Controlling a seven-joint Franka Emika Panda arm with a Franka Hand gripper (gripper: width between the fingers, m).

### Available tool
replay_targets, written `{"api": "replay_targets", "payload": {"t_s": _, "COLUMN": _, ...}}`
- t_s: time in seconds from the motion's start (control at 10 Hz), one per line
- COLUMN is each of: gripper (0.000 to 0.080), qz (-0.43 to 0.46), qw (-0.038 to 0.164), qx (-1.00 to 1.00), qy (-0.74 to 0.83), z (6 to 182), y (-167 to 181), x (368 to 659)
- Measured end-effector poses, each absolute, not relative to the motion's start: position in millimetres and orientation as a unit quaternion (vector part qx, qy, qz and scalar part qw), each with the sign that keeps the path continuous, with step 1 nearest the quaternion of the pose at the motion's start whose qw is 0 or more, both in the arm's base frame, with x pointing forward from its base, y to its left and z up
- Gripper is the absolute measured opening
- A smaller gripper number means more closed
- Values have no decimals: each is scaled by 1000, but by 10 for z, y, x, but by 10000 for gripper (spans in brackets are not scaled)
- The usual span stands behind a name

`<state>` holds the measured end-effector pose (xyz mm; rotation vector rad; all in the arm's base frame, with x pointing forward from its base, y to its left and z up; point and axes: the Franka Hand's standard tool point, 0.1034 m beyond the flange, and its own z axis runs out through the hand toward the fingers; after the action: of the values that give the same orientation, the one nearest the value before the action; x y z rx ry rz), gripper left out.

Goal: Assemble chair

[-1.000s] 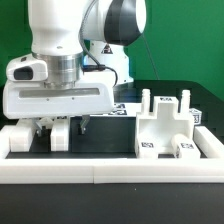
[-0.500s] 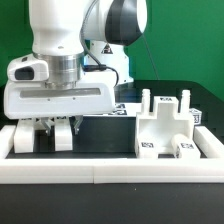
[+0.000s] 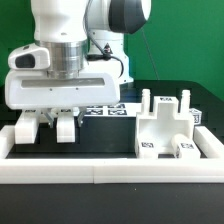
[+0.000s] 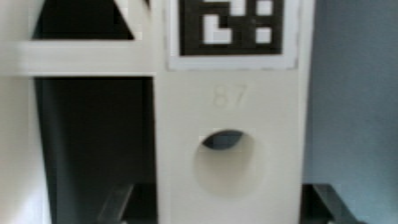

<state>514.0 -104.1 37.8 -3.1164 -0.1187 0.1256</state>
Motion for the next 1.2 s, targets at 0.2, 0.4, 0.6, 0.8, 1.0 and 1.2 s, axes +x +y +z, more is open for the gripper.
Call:
{"api": "replay_targets", "payload": {"t_s": 0.2, "gripper": 287, "qz": 31, "qw": 22, "qx": -999, "qy": -19, "z": 670, "y": -931, "x": 5229}}
{"api": "replay_targets", "payload": {"t_s": 0.4, "gripper": 287, "qz": 22, "qw": 25, "qx": -999, "qy": 9, "z": 836, "y": -816, "x": 5315}}
{"api": "replay_targets", "payload": {"t_s": 0.6, "gripper": 287, "qz": 23, "qw": 28, "qx": -999, "qy": 20, "z": 910, "y": -687, "x": 5425}}
{"api": "replay_targets", "payload": {"t_s": 0.8, "gripper": 287, "qz": 25, "qw": 28, "qx": -999, "qy": 20, "z": 886, "y": -700, "x": 5405}}
{"api": "replay_targets", "payload": {"t_s": 1.0, "gripper": 288, "qz": 25, "qw": 28, "qx": -999, "qy": 20, "z": 881, "y": -700, "x": 5402}}
{"api": "replay_targets", "payload": {"t_s": 1.2, "gripper": 288, "qz": 23, "qw": 30, "qx": -999, "qy": 32, "z": 965, "y": -604, "x": 5429}}
